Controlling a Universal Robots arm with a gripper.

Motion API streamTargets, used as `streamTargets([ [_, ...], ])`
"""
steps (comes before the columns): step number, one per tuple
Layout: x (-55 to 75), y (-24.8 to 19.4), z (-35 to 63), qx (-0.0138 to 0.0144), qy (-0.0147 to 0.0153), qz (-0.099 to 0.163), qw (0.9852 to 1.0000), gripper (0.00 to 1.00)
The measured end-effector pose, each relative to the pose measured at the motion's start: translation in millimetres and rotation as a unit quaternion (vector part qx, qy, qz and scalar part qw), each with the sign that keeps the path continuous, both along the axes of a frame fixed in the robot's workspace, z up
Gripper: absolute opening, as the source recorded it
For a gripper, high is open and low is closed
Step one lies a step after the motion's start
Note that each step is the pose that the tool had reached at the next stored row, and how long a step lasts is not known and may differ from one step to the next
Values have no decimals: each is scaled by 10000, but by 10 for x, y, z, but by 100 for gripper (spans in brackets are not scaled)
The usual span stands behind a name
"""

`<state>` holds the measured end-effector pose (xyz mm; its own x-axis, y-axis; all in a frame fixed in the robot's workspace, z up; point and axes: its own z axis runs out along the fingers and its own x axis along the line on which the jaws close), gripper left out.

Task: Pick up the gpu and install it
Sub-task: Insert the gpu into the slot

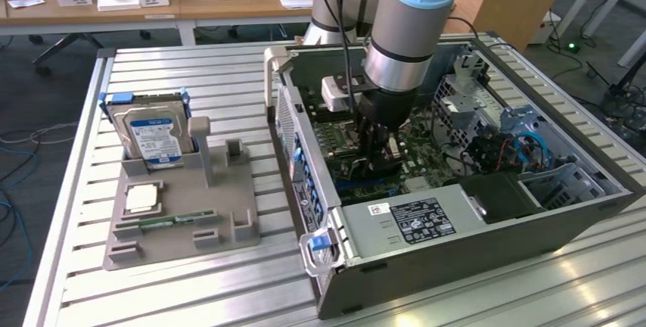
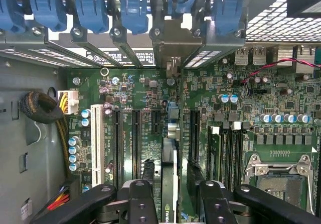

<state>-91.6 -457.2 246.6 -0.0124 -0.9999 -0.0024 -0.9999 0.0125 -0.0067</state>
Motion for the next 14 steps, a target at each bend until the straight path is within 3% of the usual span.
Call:
streamTargets([
  [6,0,0,23,-1,0,0,10000,40],
  [14,0,0,195,0,0,0,10000,40],
])
